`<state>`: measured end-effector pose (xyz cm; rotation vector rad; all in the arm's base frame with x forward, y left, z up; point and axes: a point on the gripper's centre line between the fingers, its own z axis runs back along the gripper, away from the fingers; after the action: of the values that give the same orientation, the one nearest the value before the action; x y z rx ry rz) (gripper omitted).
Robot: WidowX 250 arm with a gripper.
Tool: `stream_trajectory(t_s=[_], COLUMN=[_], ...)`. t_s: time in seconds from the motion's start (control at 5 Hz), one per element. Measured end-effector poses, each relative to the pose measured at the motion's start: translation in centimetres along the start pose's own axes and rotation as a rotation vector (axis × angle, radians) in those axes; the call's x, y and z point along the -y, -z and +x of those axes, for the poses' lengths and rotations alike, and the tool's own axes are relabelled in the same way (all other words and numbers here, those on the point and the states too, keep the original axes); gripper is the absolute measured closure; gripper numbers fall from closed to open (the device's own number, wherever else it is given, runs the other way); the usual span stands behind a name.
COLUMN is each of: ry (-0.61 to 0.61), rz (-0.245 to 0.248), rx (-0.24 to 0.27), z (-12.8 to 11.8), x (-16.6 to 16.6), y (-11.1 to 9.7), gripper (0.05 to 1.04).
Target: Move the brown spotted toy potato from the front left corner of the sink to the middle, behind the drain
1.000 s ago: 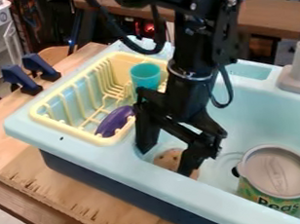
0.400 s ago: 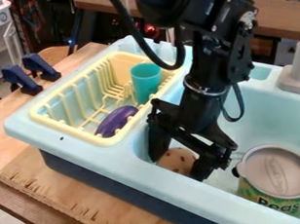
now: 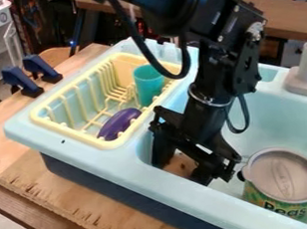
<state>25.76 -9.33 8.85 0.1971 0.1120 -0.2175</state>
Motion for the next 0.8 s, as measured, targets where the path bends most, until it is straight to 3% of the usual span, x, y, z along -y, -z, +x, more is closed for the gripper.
stream_trajectory(t_s=[0.2, 0.4, 0.6, 0.8], ry=[-0.041, -0.038, -0.035, -0.026], rz=[-0.051, -0.064, -0.08, -0.13], rx=[0.044, 0.112, 0.192, 0.241], z=[-0.5, -0.7, -0.2, 1.0], x=[-0.4, -0.5, 0.1, 0.4], y=[-1.2, -4.2, -8.6, -9.7], gripper=[0.395, 0.439, 0.439, 0.439])
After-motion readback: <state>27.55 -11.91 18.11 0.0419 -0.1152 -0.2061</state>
